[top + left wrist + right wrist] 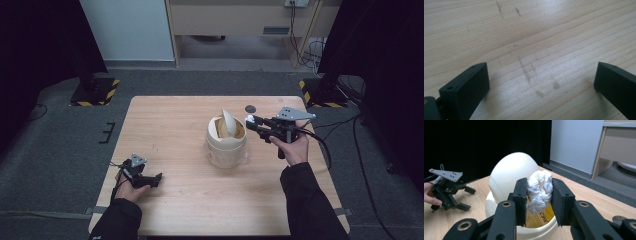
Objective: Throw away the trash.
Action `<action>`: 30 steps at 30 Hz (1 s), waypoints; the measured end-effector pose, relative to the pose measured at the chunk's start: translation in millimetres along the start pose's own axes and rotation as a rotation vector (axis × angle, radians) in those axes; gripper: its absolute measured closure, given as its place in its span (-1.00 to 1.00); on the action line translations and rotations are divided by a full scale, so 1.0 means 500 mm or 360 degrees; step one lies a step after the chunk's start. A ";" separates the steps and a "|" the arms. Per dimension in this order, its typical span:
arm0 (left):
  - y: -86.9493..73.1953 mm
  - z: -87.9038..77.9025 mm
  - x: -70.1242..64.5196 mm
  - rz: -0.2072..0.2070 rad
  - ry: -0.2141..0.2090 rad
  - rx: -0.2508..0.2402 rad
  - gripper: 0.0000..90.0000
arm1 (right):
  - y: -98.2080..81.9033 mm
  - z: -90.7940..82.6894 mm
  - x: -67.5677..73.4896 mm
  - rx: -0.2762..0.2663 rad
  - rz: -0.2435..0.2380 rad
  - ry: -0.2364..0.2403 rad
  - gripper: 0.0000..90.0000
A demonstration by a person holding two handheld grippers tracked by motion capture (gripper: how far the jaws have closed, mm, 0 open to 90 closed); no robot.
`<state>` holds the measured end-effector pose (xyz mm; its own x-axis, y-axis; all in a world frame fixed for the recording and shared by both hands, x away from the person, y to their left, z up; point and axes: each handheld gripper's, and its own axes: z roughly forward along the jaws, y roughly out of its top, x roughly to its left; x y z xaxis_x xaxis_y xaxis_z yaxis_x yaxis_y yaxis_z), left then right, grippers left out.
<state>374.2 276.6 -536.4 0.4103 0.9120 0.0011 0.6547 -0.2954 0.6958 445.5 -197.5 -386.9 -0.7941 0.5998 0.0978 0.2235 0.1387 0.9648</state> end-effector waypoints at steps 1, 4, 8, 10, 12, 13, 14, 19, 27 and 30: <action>0.000 0.000 0.000 0.0000 0.0000 0.0000 -1.00 | 0.000 0.000 0.000 0.0000 0.0000 0.0000 0.49; 0.000 0.000 0.000 0.0000 0.0000 0.0000 -1.00 | -0.007 0.015 0.000 0.0030 -0.0006 0.0012 0.49; 0.000 0.000 0.000 0.0000 0.0000 0.0000 -1.00 | -0.013 0.030 0.001 0.0061 -0.0010 0.0017 0.49; 0.000 0.000 0.000 0.0000 0.0000 0.0000 -1.00 | -0.016 0.035 0.001 0.0071 -0.0012 0.0014 0.49; 0.000 0.000 0.000 0.0000 0.0000 0.0000 -1.00 | -0.018 0.037 0.000 0.0077 -0.0007 0.0014 0.49; 0.000 0.000 0.000 0.0000 0.0000 0.0000 -1.00 | -0.020 0.039 0.000 0.0077 -0.0007 0.0014 0.49; 0.000 0.000 0.000 0.0000 0.0000 0.0000 -1.00 | -0.024 0.044 -0.002 0.0080 -0.0002 0.0015 0.49; 0.000 0.000 0.000 0.0000 0.0000 0.0000 -1.00 | -0.031 0.055 -0.004 0.0117 -0.0007 0.0016 0.49; 0.000 0.000 0.000 0.0000 0.0000 0.0000 -1.00 | -0.040 0.072 -0.004 0.0177 -0.0015 0.0003 0.48; 0.000 0.000 0.000 -0.0001 0.0000 0.0000 -1.00 | -0.043 0.075 -0.007 0.0179 -0.0009 -0.0004 0.46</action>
<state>374.2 276.6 -536.4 0.4100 0.9121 0.0008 0.6547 -0.2949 0.6960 464.5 -173.0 -417.1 -0.7944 0.6005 0.0916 0.2812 0.2299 0.9317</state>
